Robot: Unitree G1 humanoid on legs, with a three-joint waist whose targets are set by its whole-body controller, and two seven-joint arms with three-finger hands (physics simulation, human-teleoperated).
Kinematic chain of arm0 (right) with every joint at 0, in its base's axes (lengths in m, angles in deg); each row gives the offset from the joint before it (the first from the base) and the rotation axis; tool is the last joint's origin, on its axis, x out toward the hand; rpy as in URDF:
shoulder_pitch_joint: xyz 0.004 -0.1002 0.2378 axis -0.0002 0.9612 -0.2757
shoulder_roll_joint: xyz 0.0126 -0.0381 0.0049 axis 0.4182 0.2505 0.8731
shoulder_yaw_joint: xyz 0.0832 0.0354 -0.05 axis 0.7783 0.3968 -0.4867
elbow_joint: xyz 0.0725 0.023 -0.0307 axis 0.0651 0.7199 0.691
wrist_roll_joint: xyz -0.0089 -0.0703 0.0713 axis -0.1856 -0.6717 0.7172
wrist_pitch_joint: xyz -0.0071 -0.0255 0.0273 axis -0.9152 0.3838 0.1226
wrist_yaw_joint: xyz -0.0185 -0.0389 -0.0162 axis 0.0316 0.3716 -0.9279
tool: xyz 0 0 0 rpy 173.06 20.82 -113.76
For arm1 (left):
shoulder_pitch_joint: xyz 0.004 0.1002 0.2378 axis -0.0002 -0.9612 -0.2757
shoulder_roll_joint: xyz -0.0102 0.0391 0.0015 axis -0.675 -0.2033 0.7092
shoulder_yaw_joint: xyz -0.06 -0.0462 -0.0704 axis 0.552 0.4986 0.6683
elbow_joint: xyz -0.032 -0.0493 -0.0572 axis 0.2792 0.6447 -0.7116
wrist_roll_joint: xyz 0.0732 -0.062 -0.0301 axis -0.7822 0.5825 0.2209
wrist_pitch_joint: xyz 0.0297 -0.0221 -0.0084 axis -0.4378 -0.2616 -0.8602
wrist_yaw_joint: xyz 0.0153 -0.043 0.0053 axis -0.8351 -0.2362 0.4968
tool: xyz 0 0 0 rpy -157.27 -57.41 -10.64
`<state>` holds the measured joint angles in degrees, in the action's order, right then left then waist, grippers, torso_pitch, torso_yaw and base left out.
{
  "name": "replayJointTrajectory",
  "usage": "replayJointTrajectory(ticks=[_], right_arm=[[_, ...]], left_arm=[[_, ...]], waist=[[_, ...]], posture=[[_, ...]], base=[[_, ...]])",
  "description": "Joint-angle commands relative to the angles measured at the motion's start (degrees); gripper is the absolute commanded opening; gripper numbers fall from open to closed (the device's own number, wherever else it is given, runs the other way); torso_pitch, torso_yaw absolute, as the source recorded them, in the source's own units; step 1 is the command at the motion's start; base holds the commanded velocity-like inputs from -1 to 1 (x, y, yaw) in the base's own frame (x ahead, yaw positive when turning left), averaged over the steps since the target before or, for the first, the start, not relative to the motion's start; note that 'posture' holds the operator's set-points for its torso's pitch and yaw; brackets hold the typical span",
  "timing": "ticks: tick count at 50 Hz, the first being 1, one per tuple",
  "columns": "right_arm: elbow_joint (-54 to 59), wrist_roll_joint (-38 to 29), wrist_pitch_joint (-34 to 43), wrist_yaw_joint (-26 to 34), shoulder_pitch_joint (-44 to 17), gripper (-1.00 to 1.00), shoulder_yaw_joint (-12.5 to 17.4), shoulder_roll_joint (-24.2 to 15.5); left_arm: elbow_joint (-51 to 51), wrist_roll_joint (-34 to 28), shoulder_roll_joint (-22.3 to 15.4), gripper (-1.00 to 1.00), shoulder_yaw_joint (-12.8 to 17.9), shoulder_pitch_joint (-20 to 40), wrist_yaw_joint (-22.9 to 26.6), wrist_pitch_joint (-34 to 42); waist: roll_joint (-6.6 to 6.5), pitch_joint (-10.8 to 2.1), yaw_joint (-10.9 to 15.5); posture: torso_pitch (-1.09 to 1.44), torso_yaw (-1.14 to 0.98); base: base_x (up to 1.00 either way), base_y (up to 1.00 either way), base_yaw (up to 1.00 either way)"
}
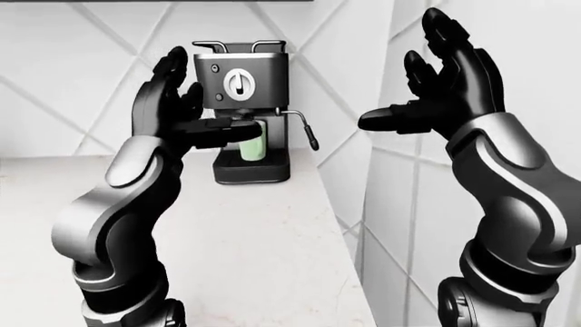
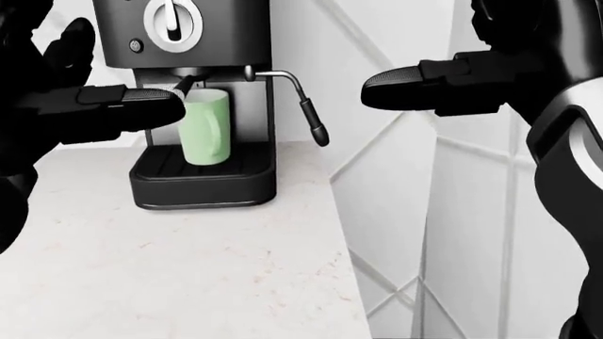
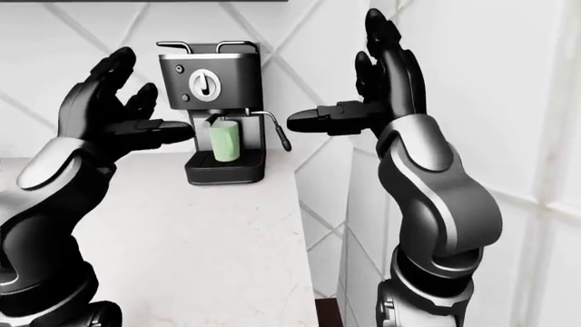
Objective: Press the button on the coffee machine to serve coffee.
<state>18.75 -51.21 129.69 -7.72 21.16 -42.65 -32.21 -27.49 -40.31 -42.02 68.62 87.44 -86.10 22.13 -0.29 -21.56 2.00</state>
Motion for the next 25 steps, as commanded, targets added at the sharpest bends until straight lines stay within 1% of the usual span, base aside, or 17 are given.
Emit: replayJointTrajectory(ticks=[1,3,7,13,16,19,22,25], right_arm=[[-0.53,-0.17,-1.49,-0.12,-1.84,1.0,0.36,-0.47],[-0.44,-0.24,-1.59,-0.1,-1.81,1.0,0.24,-0.43],[-0.41,-0.2,-1.55,-0.11,-1.99,1.0,0.36,-0.47],[-0.35,-0.18,-1.75,-0.1,-1.89,1.0,0.34,-0.52],[-0.16,-0.26,-2.0,0.01,-1.77,1.0,0.33,-0.57],[-0.27,-0.26,-1.82,-0.04,-1.83,1.0,0.3,-0.54],[-0.29,-0.26,-1.84,-0.02,-1.81,1.0,0.35,-0.56],[-0.28,-0.29,-1.8,0.0,-1.85,1.0,0.32,-0.55]], left_arm=[[-0.5,0.76,-0.6,1.0,0.17,2.71,-0.31,-0.44],[0.36,1.43,-0.82,1.0,0.38,3.96,-0.38,-0.21],[1.7,0.24,-1.24,1.0,-1.04,4.41,0.45,-1.61],[4.51,-1.02,-0.49,1.0,-1.27,5.19,1.43,-3.47],[5.65,-2.21,-0.36,1.0,-2.1,4.7,2.54,-4.9],[7.65,-3.03,-0.23,1.0,-2.23,5.81,3.26,-5.52],[11.44,-4.8,0.23,1.0,-2.65,5.74,4.82,-9.05],[13.26,-5.35,0.26,1.0,-2.4,6.63,5.24,-9.87]], waist=[[-0.04,-0.12,-0.01],[0.01,-0.09,0.06],[0.03,-0.15,0.1],[0.11,-0.77,0.15],[0.15,-0.96,0.09],[0.23,-1.26,0.09],[0.3,-1.54,0.1],[0.35,-1.83,0.14]], posture=[[-0.68,0.0],[-0.68,0.0],[-0.69,0.0],[-0.74,0.0],[-0.74,0.0],[-0.77,0.0],[-0.79,0.0],[-0.8,0.0]], base=[[0.0,0.0,0.0],[0.0,0.0,0.0],[0.0,0.0,0.0],[0.0,0.0,0.0],[0.0,0.0,0.0],[0.0,0.0,0.0],[0.0,0.0,0.0],[0.0,0.0,0.0]])
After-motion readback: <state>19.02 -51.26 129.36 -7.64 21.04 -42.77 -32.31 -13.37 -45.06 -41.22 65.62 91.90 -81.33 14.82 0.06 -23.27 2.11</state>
